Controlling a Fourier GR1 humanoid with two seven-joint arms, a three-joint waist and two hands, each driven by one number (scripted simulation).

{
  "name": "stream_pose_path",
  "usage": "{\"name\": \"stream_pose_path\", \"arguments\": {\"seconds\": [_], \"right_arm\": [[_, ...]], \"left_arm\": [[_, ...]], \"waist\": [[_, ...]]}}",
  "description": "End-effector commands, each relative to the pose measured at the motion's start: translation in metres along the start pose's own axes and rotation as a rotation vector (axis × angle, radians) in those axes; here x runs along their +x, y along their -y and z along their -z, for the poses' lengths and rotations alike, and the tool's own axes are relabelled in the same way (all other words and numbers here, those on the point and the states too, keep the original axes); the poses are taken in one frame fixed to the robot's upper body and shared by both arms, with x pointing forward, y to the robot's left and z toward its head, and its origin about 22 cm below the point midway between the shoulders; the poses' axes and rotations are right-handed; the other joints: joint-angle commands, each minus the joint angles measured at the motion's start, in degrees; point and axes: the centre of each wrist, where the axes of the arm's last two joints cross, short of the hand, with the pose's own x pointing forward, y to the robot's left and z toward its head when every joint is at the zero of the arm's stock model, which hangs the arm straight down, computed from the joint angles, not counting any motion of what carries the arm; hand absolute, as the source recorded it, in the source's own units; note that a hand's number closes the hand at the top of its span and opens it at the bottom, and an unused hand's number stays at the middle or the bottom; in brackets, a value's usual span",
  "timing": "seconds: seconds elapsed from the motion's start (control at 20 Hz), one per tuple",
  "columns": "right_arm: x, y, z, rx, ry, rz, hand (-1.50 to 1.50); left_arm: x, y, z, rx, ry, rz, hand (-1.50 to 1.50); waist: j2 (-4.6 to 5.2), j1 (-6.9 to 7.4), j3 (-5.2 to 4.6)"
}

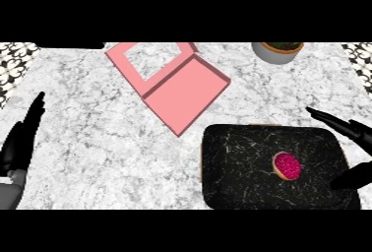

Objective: Pick the cupcake from the tray and place it in the cardboard box

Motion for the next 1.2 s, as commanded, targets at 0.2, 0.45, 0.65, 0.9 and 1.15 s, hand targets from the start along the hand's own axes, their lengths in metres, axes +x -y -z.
{"name": "stream_pose_path", "arguments": {"seconds": [0.2,0.45,0.65,0.9,1.15], "right_arm": [[0.004,0.022,0.037,0.358,-0.007,-0.208,-1.50],[0.009,0.006,0.073,0.515,-0.078,-0.313,-1.50],[0.017,0.018,0.089,0.584,-0.100,-0.304,-1.50],[0.007,-0.021,0.086,0.588,-0.107,-0.355,-1.50],[0.021,-0.006,0.110,0.586,-0.106,-0.362,-1.50]], "left_arm": [[-0.014,-0.014,0.004,0.019,-0.009,0.006,0.00],[-0.008,0.009,-0.009,0.012,-0.018,0.011,0.00],[-0.009,-0.009,-0.005,0.004,-0.032,0.004,0.00],[-0.011,-0.010,-0.015,0.009,-0.029,0.000,0.00],[-0.014,-0.013,-0.002,0.017,-0.046,0.004,0.00]], "waist": [[-0.24,0.07,-0.20],[-0.60,-0.47,-0.19],[-0.68,-0.94,-0.21],[-0.78,-1.50,-0.20],[-0.73,-1.77,-0.22]]}}
